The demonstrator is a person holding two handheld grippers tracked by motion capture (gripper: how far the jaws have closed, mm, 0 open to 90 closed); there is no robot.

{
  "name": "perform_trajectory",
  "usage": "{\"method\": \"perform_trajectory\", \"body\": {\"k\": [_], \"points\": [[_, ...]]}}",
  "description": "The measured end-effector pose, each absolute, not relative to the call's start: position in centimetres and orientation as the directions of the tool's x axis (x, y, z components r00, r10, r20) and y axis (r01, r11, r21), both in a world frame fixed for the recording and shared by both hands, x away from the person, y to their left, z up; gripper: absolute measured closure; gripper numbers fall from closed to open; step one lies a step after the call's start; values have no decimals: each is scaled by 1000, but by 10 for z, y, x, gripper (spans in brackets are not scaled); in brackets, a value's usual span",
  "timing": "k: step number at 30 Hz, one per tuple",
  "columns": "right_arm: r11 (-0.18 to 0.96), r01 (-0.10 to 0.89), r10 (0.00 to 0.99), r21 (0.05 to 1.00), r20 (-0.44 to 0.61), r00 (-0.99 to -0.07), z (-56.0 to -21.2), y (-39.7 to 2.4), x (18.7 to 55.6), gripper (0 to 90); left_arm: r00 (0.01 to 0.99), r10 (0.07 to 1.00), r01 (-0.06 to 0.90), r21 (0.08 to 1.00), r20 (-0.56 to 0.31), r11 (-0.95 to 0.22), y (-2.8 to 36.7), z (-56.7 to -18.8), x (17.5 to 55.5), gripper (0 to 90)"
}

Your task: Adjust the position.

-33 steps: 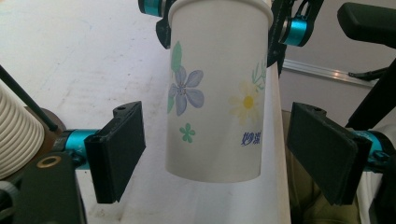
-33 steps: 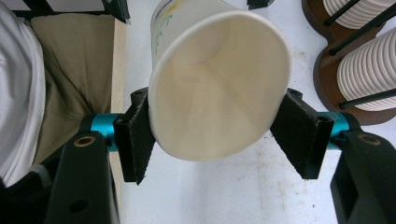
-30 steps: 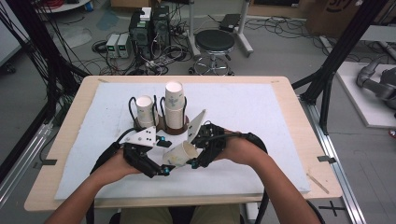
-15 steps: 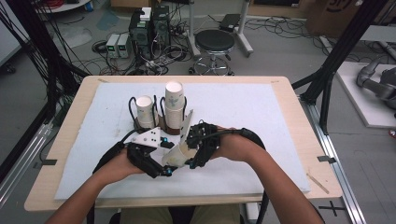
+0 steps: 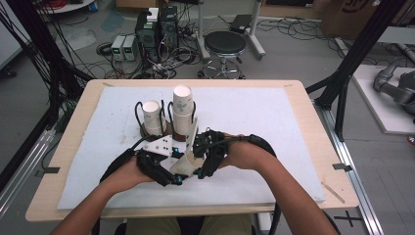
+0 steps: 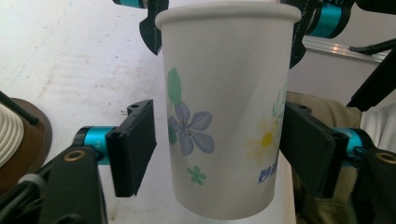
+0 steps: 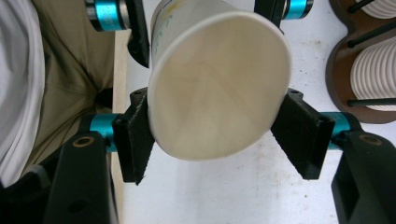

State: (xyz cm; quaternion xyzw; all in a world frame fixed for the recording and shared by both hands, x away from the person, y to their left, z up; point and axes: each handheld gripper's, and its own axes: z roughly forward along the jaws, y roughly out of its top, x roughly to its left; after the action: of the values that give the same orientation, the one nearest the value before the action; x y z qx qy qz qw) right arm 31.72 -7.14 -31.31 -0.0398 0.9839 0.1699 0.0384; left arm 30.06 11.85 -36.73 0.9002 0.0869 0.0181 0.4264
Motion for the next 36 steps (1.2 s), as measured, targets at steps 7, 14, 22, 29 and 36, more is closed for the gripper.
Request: {"method": "perform_trajectory", "body": {"k": [7, 14, 22, 29, 36], "points": [[944, -94, -68, 317, -93, -993, -315, -70, 318, 343, 985, 162, 144, 763, -51, -631, 116, -369, 302, 365], [934, -90, -68, 344, -75, -995, -315, -71, 319, 343, 984, 164, 154, 771, -66, -618, 117, -374, 303, 371], [852, 7, 40, 523, -52, -998, -311, -84, 325, 228, 971, 209, 213, 826, -118, -522, 131, -382, 306, 357], [725, 109, 154, 680, -5, -988, -311, -113, 329, 219, 953, 273, 241, 870, -129, -430, 150, -392, 304, 340], [630, 165, 235, 759, 17, -972, -326, -139, 330, 219, 934, 336, 238, 913, -121, -331, 171, -399, 301, 337]]}}
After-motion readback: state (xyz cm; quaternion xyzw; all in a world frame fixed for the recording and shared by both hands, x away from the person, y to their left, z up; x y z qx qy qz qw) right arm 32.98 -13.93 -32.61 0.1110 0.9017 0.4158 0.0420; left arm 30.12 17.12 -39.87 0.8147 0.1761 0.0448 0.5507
